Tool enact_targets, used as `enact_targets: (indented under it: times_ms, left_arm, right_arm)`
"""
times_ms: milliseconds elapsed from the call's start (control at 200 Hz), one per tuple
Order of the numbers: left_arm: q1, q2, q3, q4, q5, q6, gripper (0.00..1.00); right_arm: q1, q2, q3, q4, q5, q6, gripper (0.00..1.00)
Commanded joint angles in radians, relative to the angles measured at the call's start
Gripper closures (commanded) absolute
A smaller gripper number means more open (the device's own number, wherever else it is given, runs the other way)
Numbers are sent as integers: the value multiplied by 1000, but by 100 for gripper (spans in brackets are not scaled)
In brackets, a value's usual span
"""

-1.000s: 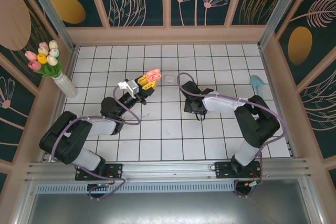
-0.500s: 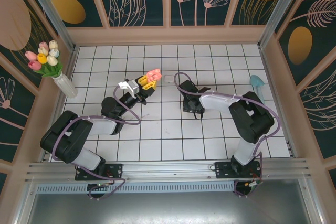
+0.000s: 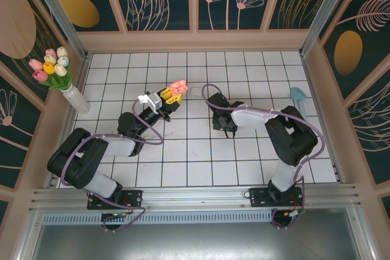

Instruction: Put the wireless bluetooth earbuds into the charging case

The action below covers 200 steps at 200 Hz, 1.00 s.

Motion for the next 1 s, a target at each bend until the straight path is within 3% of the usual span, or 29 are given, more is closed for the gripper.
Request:
enact_targets:
  times_ms: [0,771,996]
  left_arm:
    - [-7,6,23,110,-7,9,100]
    - [-7,8,28,107,-6,2,100]
    - [-6,4,31,108,-4,4,100]
  right_arm:
    - [-7,-31,-23,-12,-9,5,60]
    - [-17,-42,-46,15,-27,-8,71]
    - [-9,-108,-50,61,-31,-57,75]
